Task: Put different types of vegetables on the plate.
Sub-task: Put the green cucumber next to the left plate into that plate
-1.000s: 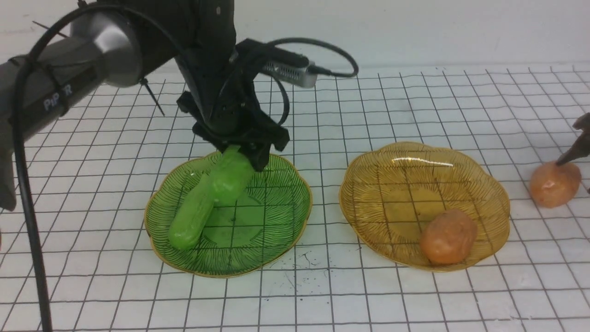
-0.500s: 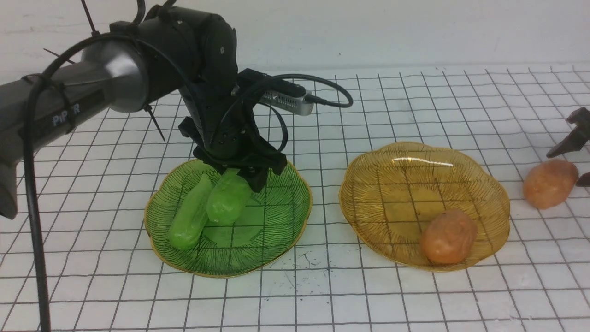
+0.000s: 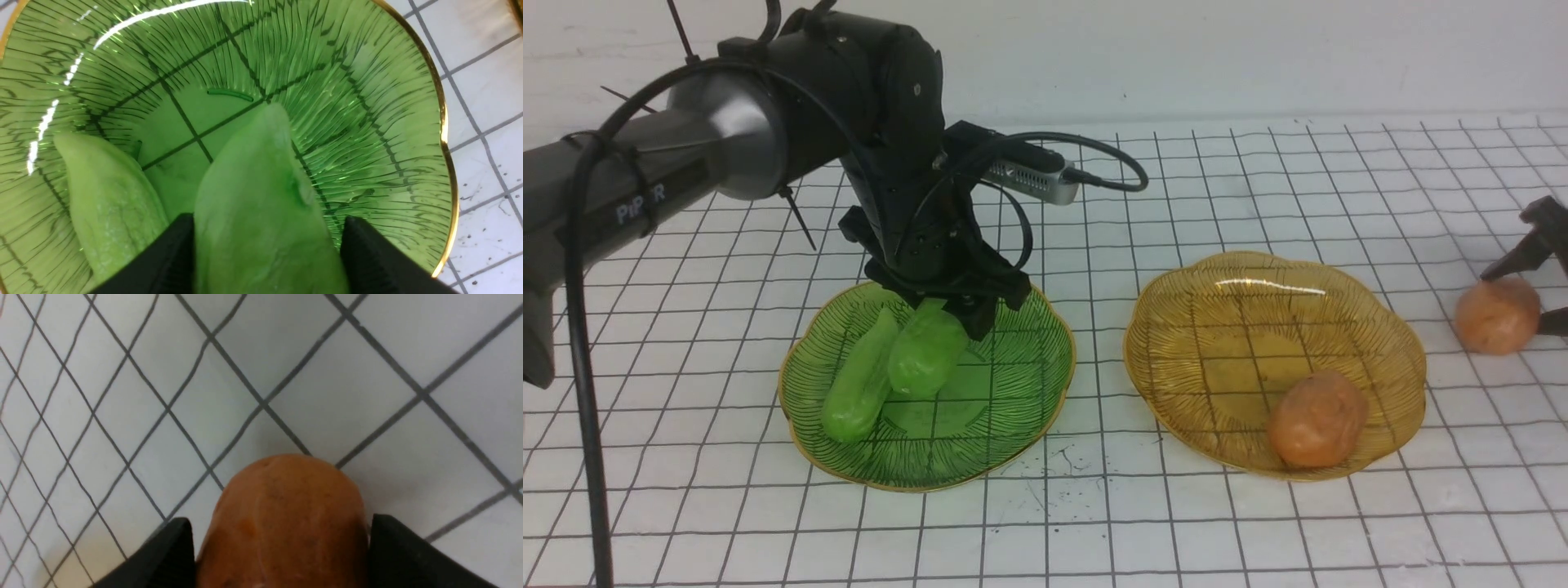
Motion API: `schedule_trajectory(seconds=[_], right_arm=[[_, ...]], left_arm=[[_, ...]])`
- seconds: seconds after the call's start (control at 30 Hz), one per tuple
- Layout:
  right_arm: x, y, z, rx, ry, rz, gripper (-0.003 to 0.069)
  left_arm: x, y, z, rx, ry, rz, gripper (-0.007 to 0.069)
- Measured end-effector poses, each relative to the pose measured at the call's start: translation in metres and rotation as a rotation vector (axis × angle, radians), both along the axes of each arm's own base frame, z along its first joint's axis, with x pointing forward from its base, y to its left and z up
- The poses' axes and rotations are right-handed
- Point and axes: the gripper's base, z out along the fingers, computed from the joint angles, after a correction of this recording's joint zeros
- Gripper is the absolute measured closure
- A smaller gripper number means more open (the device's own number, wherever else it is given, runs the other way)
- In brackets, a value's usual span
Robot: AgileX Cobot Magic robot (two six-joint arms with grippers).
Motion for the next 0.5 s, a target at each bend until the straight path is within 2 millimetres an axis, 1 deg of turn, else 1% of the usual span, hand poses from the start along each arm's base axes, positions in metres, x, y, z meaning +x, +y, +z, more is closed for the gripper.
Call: schedule_trajectory(seconds=[0.1, 0.2, 0.27, 0.37, 0.43, 0.47, 0.5], right_arm=[[0.002, 0.001, -0.002, 0.021, -0.018, 0.005, 0.0196], [0.003, 0.003, -0.001, 0.020, -0.040, 0.045, 0.0196], [0.001, 0.005, 0.004, 0.010, -0.051, 0.084, 0.0196], [-0.002, 0.009, 0.022, 0.005, -0.078, 0.142, 0.0196], [-0.005, 0.015, 0.047, -0.005, -0.119, 0.201, 0.0196], [-0.007, 0.022, 0.063, -0.014, -0.148, 0.253, 0.0196], [-0.008, 0.024, 0.065, -0.013, -0.151, 0.261, 0.0196]], left_arm=[[0.000, 0.000, 0.000, 0.001, 0.000, 0.000, 0.0230], [0.000, 0.000, 0.000, 0.003, 0.000, 0.007, 0.0230], [-0.001, 0.001, 0.000, 0.008, 0.013, 0.021, 0.0230], [-0.003, 0.003, -0.001, 0.018, 0.039, 0.041, 0.0230], [-0.004, 0.003, -0.002, 0.021, 0.053, 0.057, 0.0230], [-0.004, 0.003, -0.005, 0.023, 0.064, 0.069, 0.0230], [-0.004, 0.003, -0.005, 0.024, 0.066, 0.069, 0.0230]])
